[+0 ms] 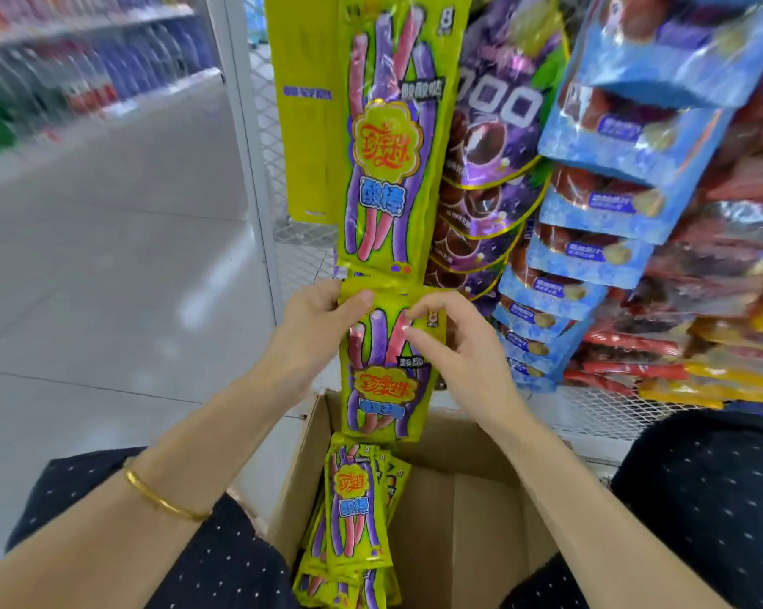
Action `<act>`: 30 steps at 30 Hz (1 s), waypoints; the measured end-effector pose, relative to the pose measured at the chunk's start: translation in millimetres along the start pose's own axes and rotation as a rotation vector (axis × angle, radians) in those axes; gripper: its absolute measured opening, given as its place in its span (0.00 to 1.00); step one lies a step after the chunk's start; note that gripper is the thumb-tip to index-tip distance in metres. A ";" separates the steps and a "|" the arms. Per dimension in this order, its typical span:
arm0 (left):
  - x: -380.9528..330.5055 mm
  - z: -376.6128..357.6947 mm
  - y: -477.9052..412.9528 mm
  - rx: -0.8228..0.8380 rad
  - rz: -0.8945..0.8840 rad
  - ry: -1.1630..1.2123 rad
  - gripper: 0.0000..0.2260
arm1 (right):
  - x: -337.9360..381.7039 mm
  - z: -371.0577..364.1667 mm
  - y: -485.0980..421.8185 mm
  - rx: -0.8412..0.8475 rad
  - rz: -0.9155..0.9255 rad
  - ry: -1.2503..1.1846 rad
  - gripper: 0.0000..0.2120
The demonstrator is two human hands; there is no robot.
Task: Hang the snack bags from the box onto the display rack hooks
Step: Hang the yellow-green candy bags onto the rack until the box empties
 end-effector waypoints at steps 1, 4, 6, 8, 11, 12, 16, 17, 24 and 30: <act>-16.3 1.5 1.6 -0.004 -0.022 -0.006 0.08 | 15.5 5.7 -6.0 -0.020 0.030 0.028 0.11; -65.0 8.8 -0.5 0.011 -0.090 -0.101 0.07 | 63.5 24.5 -24.8 -0.094 0.139 0.050 0.13; -100.0 16.2 -7.4 0.011 -0.132 -0.125 0.10 | 95.6 39.0 -36.8 -0.149 0.235 0.078 0.12; -142.3 25.3 -17.7 -0.049 -0.231 -0.135 0.10 | 126.8 54.0 -48.8 -0.192 0.307 0.087 0.13; -205.4 36.8 -39.2 -0.182 -0.397 -0.131 0.07 | 164.9 73.9 -72.3 -0.222 0.391 0.107 0.14; -223.0 38.6 -46.5 -0.210 -0.429 -0.162 0.07 | 174.1 78.8 -80.8 -0.231 0.391 0.110 0.14; -266.2 39.8 -70.6 -0.265 -0.520 -0.244 0.09 | 197.1 94.2 -113.5 -0.267 0.384 0.132 0.11; -271.8 40.7 -75.3 -0.271 -0.530 -0.220 0.10 | 201.5 98.3 -122.2 -0.286 0.387 0.133 0.11; -281.0 46.4 -101.1 -0.317 -0.499 -0.160 0.15 | 217.6 102.0 -177.4 -0.347 0.362 0.234 0.11; -275.2 45.8 -112.7 -0.367 -0.523 -0.164 0.14 | 210.6 96.4 -186.1 -0.364 0.340 0.264 0.13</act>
Point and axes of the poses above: each hand's wrist, its own y-axis away from the middle knuckle, its own z-axis out of the back of the hand, x = y × z, the point moved 5 cm from there along -y, towards the middle knuckle, and after that the axes turned 7 degrees about x, right-handed, at the moved point
